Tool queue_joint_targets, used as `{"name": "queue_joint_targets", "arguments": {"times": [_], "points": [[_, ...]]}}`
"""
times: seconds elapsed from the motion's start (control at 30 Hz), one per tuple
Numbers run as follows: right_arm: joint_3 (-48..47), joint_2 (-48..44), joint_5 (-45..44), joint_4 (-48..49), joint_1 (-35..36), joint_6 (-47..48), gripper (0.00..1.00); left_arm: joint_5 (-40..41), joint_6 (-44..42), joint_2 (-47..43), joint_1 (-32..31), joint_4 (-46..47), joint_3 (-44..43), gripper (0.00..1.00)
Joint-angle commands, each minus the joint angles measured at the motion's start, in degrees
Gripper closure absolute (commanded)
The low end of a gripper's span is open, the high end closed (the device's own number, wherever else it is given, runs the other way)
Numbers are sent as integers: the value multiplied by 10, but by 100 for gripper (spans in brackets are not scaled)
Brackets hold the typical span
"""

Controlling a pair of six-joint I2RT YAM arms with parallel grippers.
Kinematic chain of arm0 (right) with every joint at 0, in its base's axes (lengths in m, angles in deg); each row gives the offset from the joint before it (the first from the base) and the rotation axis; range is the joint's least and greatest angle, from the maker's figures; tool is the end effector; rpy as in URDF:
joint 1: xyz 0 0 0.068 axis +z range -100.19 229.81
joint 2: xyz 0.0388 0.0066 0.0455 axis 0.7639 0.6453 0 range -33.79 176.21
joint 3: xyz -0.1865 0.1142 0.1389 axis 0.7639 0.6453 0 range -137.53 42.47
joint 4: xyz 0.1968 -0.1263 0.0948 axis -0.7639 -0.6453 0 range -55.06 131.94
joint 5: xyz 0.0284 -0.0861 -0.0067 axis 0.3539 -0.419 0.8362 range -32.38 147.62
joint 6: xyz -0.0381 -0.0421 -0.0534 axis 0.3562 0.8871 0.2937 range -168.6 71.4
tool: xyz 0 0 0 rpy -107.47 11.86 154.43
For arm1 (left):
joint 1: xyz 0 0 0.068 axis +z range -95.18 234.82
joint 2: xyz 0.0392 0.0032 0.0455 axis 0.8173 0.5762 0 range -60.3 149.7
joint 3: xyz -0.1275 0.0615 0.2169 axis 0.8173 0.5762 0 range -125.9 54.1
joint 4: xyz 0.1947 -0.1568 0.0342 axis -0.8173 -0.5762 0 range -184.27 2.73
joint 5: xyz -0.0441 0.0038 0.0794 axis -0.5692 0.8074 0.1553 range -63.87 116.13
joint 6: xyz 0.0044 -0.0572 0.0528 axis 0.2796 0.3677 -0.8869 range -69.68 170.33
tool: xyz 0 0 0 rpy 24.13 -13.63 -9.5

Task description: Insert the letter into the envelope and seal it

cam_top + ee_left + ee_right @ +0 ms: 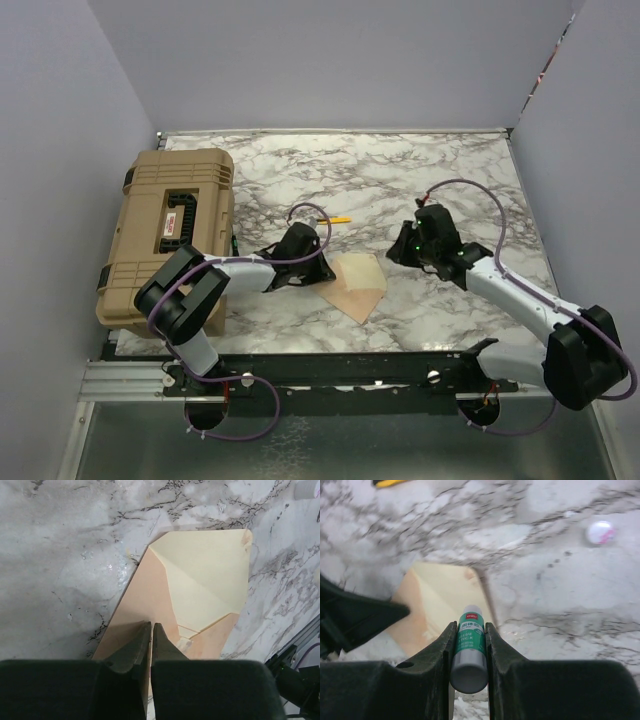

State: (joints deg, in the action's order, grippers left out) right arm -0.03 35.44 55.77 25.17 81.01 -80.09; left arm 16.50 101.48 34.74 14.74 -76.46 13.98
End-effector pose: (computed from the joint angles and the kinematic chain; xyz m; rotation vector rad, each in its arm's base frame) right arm 0.2324 0.1383 0.1981 0.0225 2.3854 0.5004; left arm 0.2426 -0.2187 0.1070 -0.1553 2.5396 -0.9191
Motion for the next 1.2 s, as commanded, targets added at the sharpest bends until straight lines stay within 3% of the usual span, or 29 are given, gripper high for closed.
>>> {"name": "queue_joint_targets", "arguments": {"times": [0.0,0.17,0.37,0.6,0.7,0.97,1.17], "points": [[30,9,69,51,-86,-41,99,-7,-44,-5,1,-68,-19,92],[37,47,104,102,-138,-70,99,-26,-68,-1,1,-69,-39,82],[92,103,211,218,-230,-134,93,-41,-107,-6,2,-71,-65,69],[109,149,220,263,-241,-164,84,-63,-130,-28,1,-79,-63,56],[124,153,208,280,-243,-183,72,-70,-144,-40,2,-97,-63,52],[128,130,143,215,-256,-195,36,-66,-189,-75,5,-154,-76,42],[115,43,59,70,-261,-181,28,-59,-203,-107,5,-195,-76,42]]}}
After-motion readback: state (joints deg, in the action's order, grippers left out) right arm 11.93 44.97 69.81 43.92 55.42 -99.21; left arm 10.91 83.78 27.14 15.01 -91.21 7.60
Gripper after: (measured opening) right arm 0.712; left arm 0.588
